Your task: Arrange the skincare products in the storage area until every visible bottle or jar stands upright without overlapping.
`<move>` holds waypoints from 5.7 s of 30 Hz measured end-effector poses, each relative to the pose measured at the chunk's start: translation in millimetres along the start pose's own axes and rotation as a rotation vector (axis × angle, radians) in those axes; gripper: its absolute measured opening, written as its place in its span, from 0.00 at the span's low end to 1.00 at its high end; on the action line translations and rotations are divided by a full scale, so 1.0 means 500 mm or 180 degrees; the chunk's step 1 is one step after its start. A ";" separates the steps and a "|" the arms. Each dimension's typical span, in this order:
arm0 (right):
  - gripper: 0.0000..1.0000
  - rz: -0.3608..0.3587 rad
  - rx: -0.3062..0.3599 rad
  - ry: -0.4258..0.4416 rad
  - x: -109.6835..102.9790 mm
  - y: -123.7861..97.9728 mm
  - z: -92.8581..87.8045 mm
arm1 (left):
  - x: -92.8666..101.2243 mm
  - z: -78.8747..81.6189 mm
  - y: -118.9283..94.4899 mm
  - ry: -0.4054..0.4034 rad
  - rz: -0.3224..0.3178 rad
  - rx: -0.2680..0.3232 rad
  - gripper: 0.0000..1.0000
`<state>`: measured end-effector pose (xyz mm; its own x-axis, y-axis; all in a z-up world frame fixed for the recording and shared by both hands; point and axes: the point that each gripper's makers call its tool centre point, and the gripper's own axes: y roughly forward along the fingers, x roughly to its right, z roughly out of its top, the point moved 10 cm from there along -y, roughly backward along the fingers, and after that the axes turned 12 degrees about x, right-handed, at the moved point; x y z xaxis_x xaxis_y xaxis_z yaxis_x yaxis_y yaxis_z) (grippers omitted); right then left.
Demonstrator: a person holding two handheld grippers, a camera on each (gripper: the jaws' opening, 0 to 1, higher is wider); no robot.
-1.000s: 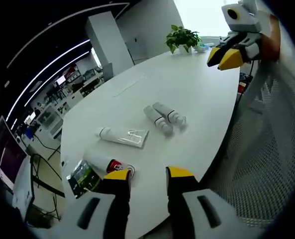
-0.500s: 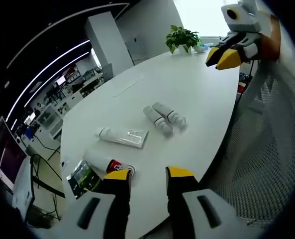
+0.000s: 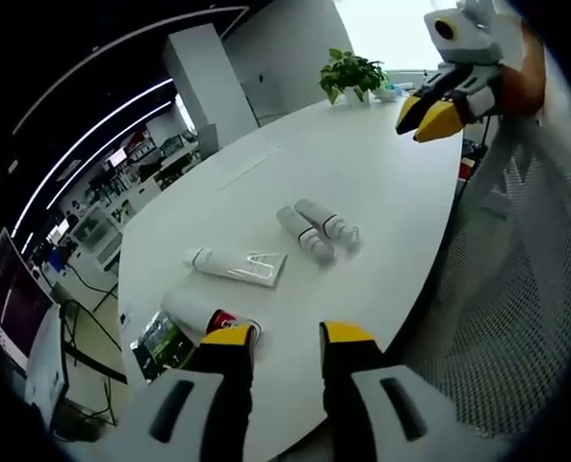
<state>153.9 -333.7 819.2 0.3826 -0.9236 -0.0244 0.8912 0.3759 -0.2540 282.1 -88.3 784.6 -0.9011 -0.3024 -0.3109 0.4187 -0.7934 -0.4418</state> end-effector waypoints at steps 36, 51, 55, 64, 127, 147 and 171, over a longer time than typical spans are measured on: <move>0.34 0.0017 -0.0623 -0.0475 0.071 0.120 0.076 | -0.012 0.020 -0.008 -0.0058 0.0176 0.0401 0.19; 0.33 0.0941 -0.0366 -0.1355 0.108 0.376 0.320 | -0.013 0.020 -0.004 0.0016 0.0197 0.0413 0.26; 0.32 0.1241 -0.0303 -0.1702 0.094 0.441 0.393 | -0.016 0.020 -0.004 0.0013 0.0236 0.0404 0.25; 0.36 0.2227 -0.1342 -0.2994 0.081 0.571 0.345 | -0.013 0.022 -0.005 0.0099 0.0253 0.0387 0.24; 0.15 0.3808 -0.2562 -0.5637 0.062 0.688 -0.018 | -0.022 -0.006 -0.009 -0.0093 0.0302 0.0251 0.11; 0.15 0.2847 -0.2446 -0.4595 0.128 0.616 0.078 | -0.026 -0.004 -0.009 -0.0101 0.0372 0.0303 0.16; 0.15 0.1088 -0.0840 -0.1379 0.069 0.359 0.151 | -0.023 0.024 -0.021 -0.0357 0.0322 0.0710 0.21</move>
<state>345.6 -292.2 845.5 0.7501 -0.6183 0.2346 0.6311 0.5631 -0.5335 286.9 -82.8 803.2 -0.8681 -0.4328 -0.2431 0.4831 -0.8493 -0.2131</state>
